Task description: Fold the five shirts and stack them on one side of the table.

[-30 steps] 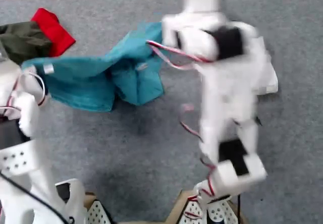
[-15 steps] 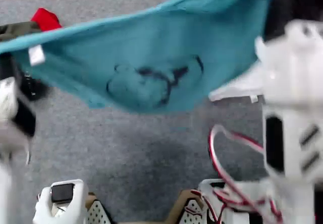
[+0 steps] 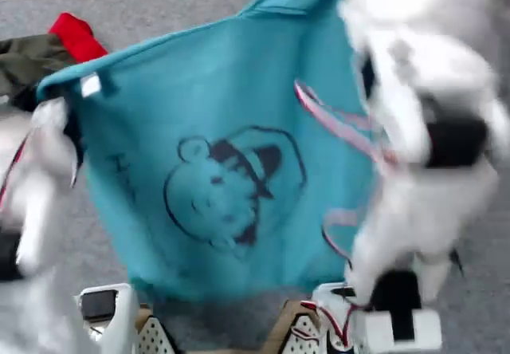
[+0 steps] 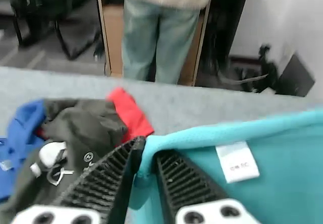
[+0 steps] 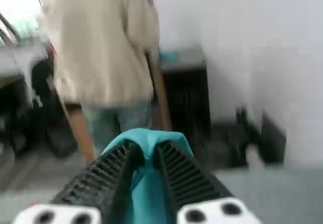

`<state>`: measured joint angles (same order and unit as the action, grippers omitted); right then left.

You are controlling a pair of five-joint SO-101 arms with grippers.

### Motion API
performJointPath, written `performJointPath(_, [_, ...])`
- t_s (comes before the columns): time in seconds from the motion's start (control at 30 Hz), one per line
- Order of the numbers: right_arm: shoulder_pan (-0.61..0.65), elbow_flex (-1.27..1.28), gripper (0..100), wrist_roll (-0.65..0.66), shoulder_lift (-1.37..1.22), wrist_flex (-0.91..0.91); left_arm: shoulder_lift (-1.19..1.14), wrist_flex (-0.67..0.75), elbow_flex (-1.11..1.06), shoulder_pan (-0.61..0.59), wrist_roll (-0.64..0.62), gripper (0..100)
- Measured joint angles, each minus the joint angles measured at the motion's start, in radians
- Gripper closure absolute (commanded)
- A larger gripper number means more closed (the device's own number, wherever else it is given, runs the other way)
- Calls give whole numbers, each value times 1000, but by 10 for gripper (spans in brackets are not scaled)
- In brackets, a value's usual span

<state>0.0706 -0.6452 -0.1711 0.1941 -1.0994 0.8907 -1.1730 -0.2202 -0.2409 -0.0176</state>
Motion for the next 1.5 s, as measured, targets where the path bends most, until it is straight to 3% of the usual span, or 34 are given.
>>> performJointPath(0.13, [48, 206, 985, 0, -149, 215, -117, 520, -371, -20, 0, 971])
performJointPath(0.23, [55, 235, 985, 0, -298, 422, -278, 861, -405, -21, 0, 971])
performJointPath(0.3, [55, 218, 985, 0, -396, 539, -407, 974, -362, -25, 0, 971])
performJointPath(0.43, [55, 57, 985, 0, -580, 562, -671, 959, -186, -26, 0, 971])
performJointPath(0.57, [54, -175, 985, 0, -706, 425, -810, 825, -18, -26, 0, 971])
performJointPath(0.83, [9, -539, 985, 5, -819, -150, -825, 500, 18, -26, 2, 971])
performJointPath(0.93, [8, -624, 985, 84, -838, -393, -825, 353, 12, -15, 51, 971])
performJointPath(1.03, [6, -664, 985, 157, -839, -586, -806, 295, -74, 26, 109, 971])
performJointPath(1.2, [-41, -569, 985, 242, -810, -658, -710, 385, -350, 55, 153, 971])
performJointPath(1.33, [-40, -284, 985, 321, -654, -661, -635, 546, -572, 32, 158, 971])
performJointPath(1.5, [-40, 112, 985, 388, -433, -660, -585, 589, -631, -8, 158, 971])
